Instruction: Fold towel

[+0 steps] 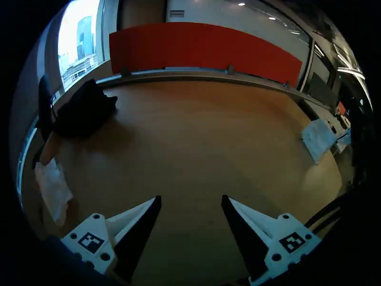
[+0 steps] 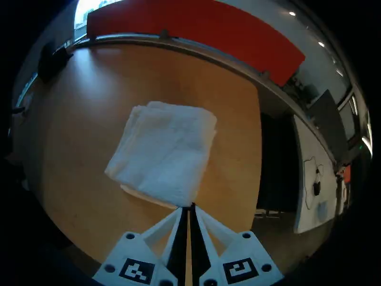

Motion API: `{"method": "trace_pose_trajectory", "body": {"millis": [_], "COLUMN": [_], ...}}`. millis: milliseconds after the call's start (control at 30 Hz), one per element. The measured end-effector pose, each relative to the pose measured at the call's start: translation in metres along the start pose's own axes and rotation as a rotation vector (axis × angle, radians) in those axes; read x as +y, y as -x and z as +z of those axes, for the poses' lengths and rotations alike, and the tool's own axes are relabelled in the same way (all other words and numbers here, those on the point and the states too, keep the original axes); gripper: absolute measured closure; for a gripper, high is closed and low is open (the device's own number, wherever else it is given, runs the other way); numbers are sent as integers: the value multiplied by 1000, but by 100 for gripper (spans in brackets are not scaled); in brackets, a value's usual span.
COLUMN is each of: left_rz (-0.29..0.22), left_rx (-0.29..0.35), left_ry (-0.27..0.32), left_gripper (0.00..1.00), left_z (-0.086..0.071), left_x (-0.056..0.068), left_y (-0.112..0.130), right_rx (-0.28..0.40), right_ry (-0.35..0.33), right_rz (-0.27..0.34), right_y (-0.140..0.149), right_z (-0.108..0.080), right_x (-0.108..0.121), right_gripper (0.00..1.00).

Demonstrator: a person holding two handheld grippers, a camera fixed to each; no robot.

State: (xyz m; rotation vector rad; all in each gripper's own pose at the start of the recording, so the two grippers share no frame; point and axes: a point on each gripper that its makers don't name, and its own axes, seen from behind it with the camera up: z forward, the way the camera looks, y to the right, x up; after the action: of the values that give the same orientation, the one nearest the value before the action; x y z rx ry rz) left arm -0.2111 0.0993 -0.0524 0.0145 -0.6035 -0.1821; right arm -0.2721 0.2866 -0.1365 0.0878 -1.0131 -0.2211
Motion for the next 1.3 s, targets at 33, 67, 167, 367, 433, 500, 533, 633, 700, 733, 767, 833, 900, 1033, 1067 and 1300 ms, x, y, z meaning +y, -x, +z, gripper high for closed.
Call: {"method": "trace_pose_trajectory", "body": {"millis": [33,67,167,367,433,500,533,633,700,733,767,833,900,1033,1067,1300], "left_rz": [2,3,5,4,4,4,4,4,5,5,5,7,8,9,8,8], "left_rx": [0,-1,0,1,1,0,0,-1,-1,0,0,0,1,2,2,4], "left_ry": [0,0,-1,-2,-3,-3,-3,-2,-2,-1,-1,0,1,3,3,2], "left_gripper": [7,7,6,6,6,6,6,6,7,6,6,6,6,6,7,7], "left_z": [0,0,0,-1,-1,-1,-1,0,0,0,0,0,1,1,1,0], "left_x": [0,0,0,0,-1,-1,-1,-1,-1,-1,-1,0,0,1,1,0], "left_y": [0,0,-1,-2,-2,-2,-2,-2,-2,-3,-3,-4,-4,-5,-5,-4], "right_rx": [-2,-3,-7,-8,-11,-16,-20,-31,-37,-40,-42,-45,-44,-32,-29,-13], "right_ry": [0,0,3,12,15,18,21,26,26,24,23,20,18,18,17,18], "right_rz": [1,3,6,12,13,14,14,13,14,15,16,22,30,47,51,65], "right_y": [1,2,3,3,4,5,7,11,14,15,16,18,19,17,16,10], "right_z": [1,2,4,6,6,6,6,6,6,7,7,7,7,7,7,5], "right_x": [-1,-2,-2,-1,0,0,1,1,0,-1,-2,-4,-5,-7,-7,-7], "right_gripper": [97,97,97,95,94,90,87,72,57,50,43,23,7,0,0,0]}}
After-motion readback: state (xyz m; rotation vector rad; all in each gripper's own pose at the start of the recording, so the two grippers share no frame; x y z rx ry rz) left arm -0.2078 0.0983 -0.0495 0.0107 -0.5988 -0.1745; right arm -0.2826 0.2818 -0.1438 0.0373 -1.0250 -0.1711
